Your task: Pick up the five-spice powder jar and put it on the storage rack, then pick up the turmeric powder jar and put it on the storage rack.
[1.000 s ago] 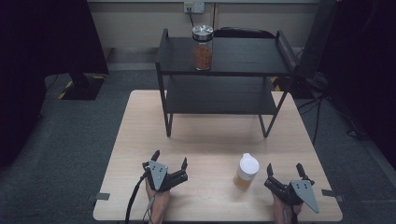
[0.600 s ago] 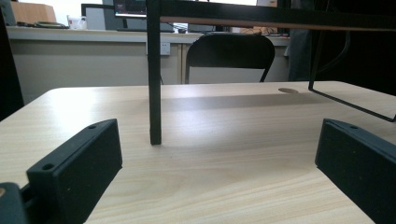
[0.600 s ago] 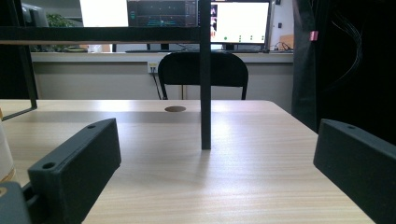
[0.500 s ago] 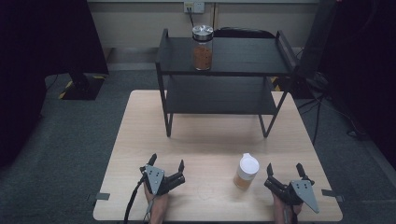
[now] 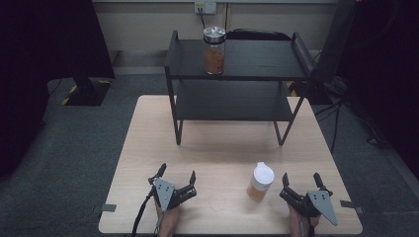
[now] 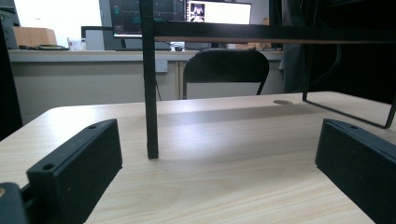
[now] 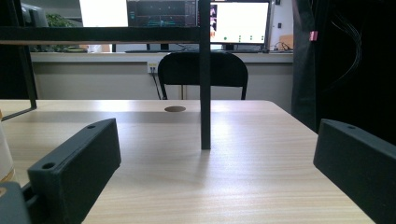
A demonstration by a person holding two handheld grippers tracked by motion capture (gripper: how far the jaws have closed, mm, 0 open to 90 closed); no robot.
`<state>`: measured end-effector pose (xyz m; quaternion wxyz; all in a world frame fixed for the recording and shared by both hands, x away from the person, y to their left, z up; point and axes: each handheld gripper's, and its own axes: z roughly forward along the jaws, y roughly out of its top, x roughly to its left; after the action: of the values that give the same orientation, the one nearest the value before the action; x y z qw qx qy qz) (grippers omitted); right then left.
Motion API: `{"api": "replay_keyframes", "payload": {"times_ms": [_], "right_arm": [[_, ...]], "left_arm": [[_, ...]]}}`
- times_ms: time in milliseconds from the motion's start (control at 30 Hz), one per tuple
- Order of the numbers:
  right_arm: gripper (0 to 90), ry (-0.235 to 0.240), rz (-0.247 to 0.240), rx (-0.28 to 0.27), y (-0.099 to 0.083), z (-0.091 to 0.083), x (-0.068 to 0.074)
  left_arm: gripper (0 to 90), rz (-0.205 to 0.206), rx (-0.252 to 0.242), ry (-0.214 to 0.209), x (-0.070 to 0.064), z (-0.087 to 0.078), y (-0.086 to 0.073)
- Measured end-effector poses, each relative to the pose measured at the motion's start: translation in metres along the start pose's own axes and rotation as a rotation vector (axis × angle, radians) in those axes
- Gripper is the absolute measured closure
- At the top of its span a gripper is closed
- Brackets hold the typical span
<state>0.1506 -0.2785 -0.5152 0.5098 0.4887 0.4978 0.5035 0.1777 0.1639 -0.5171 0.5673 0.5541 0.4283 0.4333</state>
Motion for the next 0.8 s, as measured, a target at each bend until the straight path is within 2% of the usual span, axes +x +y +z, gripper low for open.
{"api": "replay_keyframes", "payload": {"times_ms": [433,633,800], "right_arm": [[0.0,0.000,0.003,0.001,0.000,0.000,0.000],[0.0,0.032,0.058,0.018,0.005,0.001,-0.010],[0.0,0.068,0.094,-0.026,0.021,-0.004,-0.011]], "left_arm": [[0.0,0.001,0.000,0.000,0.000,0.000,0.000],[0.0,0.001,0.000,0.000,0.000,0.000,0.000],[0.0,0.001,0.000,0.007,-0.001,0.000,0.000]]}}
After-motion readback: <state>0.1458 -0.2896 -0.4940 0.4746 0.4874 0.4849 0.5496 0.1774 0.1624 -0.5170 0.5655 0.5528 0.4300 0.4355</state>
